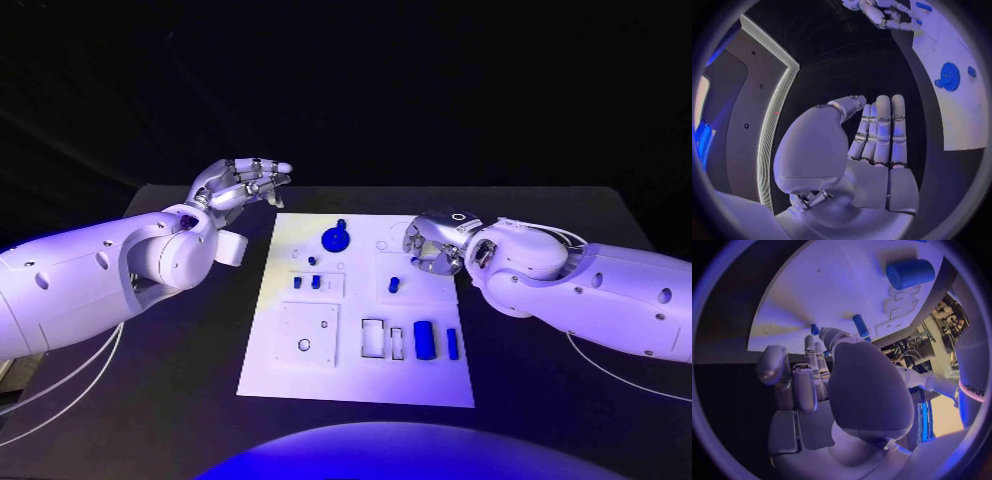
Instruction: Assemble the parts on the task board
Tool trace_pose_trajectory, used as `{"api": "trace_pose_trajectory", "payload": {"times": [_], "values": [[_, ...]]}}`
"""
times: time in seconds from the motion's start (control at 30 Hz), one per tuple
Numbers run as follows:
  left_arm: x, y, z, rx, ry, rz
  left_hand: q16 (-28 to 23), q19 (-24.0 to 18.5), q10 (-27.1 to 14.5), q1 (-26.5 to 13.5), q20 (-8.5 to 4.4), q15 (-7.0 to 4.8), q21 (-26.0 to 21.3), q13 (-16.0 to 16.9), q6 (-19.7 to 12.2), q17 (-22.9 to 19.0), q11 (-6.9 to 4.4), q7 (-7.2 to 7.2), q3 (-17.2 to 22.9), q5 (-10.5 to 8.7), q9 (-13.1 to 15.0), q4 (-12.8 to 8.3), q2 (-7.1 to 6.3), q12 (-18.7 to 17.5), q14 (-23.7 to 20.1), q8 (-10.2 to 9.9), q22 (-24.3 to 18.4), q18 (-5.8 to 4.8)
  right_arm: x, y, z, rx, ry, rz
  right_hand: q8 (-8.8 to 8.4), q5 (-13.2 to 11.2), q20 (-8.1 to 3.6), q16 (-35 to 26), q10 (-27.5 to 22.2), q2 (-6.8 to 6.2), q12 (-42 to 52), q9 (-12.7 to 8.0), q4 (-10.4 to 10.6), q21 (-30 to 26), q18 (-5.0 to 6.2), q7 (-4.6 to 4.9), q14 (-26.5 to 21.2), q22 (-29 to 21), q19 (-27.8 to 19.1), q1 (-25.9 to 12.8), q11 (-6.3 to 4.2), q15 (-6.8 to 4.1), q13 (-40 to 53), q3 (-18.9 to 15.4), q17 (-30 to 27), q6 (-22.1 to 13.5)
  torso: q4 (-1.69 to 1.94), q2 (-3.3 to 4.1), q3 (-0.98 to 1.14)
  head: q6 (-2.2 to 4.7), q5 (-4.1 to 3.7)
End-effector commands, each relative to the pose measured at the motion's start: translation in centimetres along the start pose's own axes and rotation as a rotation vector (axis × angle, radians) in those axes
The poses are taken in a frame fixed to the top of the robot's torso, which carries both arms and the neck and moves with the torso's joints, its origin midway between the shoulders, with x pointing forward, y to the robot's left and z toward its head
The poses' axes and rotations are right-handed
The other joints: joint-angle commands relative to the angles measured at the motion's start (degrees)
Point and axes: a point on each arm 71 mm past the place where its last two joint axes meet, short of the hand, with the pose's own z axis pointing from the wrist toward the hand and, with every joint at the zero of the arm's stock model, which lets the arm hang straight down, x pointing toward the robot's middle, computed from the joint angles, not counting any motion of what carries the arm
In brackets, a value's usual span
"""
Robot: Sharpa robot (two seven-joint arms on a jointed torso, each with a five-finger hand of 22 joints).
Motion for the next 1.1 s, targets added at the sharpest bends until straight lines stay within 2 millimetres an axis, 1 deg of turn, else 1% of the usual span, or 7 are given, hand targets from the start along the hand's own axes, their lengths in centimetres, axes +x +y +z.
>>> {"api": "trace_pose_trajectory", "payload": {"times": [0.03,0.37,0.53,0.7,0.87,1.0,1.1], "values": [[0.2,-0.2,0.0,0.018,0.016,-0.017,-0.3,0.3,0.4,0.2,0.07,-0.05,-0.2,-0.1,-0.2,-0.1,-0.04,0.06,-0.4,-0.03,-0.1,-0.1,0.54,-0.3,0.0,0.0,-0.1,0.82,0.3,-0.1,0.1,0.006,0.018,-0.024,0.10,-0.1,-0.05,0.2,0.7,-0.05,-0.3,0.1,-0.2,0.3,-0.19,0.02,2.8,0.1,0.3,0.4,0.04,0.04,-0.3,0.8,-0.1,0.5,0.00,-0.05,0.03,-0.18,-0.01],[0.1,-0.1,-0.1,0.008,0.013,-0.013,-0.3,0.5,0.4,0.3,0.04,-0.04,-0.2,-0.3,-0.3,-0.1,0.00,0.12,-0.5,-0.02,-0.1,-0.2,0.62,-0.4,0.1,-0.1,-0.1,0.81,0.9,0.0,0.1,0.009,0.040,-0.025,0.53,-0.2,-0.27,0.3,2.8,0.21,-0.7,0.6,-2.1,1.1,-0.30,-0.25,2.8,1.0,0.5,-0.3,-0.39,-0.29,-1.7,3.9,-0.2,1.7,-0.10,-0.06,0.08,-0.51,0.02],[0.1,-0.1,-0.1,0.006,0.015,-0.017,-0.4,0.6,0.4,0.2,0.05,0.00,-0.2,-0.5,-0.5,-0.2,0.07,0.19,-0.6,-0.04,-0.2,-0.2,0.61,-0.6,0.3,-0.2,-0.2,0.80,1.1,0.0,0.1,0.012,0.047,-0.030,0.60,-0.2,-0.32,0.3,3.1,0.21,-0.7,0.7,-2.5,1.4,-0.35,-0.29,2.9,1.2,0.6,-0.4,-0.46,-0.35,-1.8,4.3,-0.2,1.9,-0.07,-0.06,0.03,-0.59,-0.06],[0.0,-0.1,-0.1,0.005,0.015,-0.022,-0.4,0.7,0.4,-0.4,0.17,0.12,-0.6,-0.8,-0.6,-0.2,0.16,0.24,-1.2,-0.27,-0.3,0.4,0.59,-0.9,0.5,-0.3,-0.5,0.75,1.4,0.0,0.2,0.014,0.057,-0.035,0.61,-0.2,-0.34,0.3,3.2,0.12,-0.8,0.8,-2.6,1.4,-0.35,-0.29,2.8,1.2,0.6,-0.6,-0.45,-0.36,-1.9,4.3,-0.2,1.9,-0.06,-0.05,0.09,-0.62,-0.01],[0.0,-0.1,-0.1,0.004,0.015,-0.023,-0.5,0.7,0.4,-0.5,0.19,0.14,-0.7,-0.9,-0.6,-0.2,0.17,0.24,-1.4,-0.30,-0.4,0.4,0.58,-0.9,0.6,-0.3,-0.5,0.76,1.8,0.3,0.3,0.012,0.066,-0.038,0.61,-0.3,-0.34,0.3,3.2,-0.02,-0.8,0.8,-2.7,1.5,-0.40,-0.27,2.8,1.3,0.7,-0.8,-0.45,-0.37,-1.9,4.4,-0.3,1.9,-0.03,-0.03,0.05,-0.68,-0.06],[0.0,-0.1,-0.1,0.004,0.015,-0.023,-0.5,0.7,0.4,-0.5,0.19,0.14,-0.7,-0.9,-0.6,-0.2,0.17,0.24,-1.4,-0.30,-0.4,0.4,0.58,-0.9,0.6,-0.3,-0.5,0.76,2.1,0.5,0.4,0.008,0.065,-0.040,0.78,-0.2,-0.32,0.3,3.7,0.09,-0.8,1.0,-3.1,1.7,-0.42,-0.39,2.8,1.5,0.7,-1.0,-0.57,-0.51,-2.0,4.8,-0.4,2.2,-0.06,-0.05,0.01,-0.73,-0.07],[0.0,-0.1,-0.1,0.004,0.014,-0.023,-0.4,0.8,0.4,-0.5,0.20,0.13,-0.7,-1.0,-0.6,-0.2,0.16,0.23,-1.4,-0.30,-0.4,0.4,0.57,-0.9,0.6,-0.4,-0.6,0.76,2.2,0.6,0.4,0.007,0.062,-0.041,1.18,-0.3,-0.41,0.3,4.5,0.48,-0.7,1.3,-3.9,2.0,-0.46,-0.63,2.8,1.8,0.9,-1.2,-0.84,-0.73,-2.1,5.4,-0.4,2.9,-0.07,-0.10,0.01,-0.80,-0.07]]}}
